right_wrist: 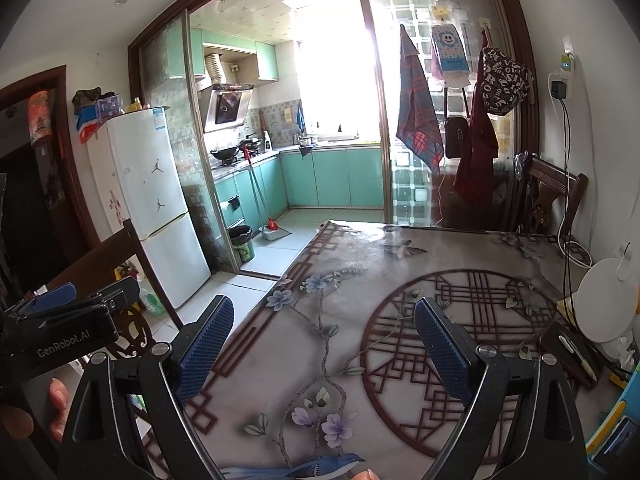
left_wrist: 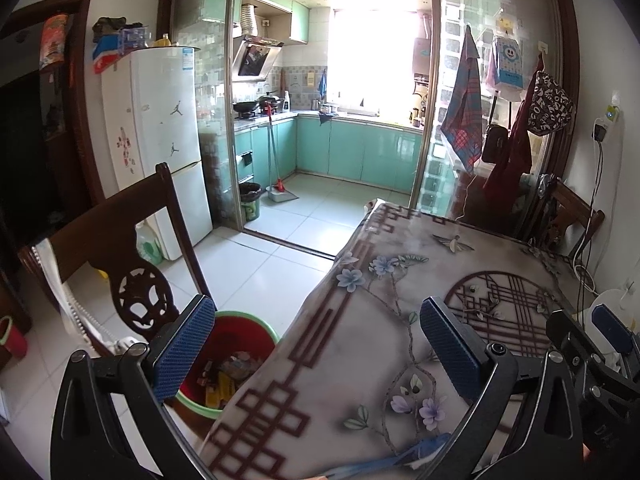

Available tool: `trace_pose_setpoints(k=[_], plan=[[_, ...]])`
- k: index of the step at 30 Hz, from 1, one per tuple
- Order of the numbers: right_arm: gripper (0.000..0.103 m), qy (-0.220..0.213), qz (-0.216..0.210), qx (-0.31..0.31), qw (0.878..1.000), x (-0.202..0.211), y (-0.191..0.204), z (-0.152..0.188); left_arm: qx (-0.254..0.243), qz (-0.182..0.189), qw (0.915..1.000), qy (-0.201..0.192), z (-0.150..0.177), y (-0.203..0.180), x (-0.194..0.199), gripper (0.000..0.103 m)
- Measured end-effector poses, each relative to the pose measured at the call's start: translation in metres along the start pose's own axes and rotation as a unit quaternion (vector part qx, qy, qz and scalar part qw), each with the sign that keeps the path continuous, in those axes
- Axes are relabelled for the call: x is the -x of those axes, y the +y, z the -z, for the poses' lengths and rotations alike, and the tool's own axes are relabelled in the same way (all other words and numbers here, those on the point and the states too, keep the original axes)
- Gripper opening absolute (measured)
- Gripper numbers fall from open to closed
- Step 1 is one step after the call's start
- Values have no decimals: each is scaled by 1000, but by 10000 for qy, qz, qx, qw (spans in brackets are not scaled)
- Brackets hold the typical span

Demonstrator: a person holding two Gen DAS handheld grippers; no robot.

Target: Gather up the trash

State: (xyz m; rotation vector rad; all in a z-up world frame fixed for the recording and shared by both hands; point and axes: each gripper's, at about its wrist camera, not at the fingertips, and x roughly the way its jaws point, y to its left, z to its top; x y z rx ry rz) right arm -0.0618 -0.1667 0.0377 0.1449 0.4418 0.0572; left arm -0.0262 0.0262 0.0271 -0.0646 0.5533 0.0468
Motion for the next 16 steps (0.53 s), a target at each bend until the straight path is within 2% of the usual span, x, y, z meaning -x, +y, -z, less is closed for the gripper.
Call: trace_pose_setpoints(k=[11,16], plan=[[92,22,29,-41,10000,-2,-7,4,-30,58,10000,26,-1,-4,0,103],[92,27,32,-44,10000,-2,-8,4,-55,117,9998,160,1,-6,-1,103]])
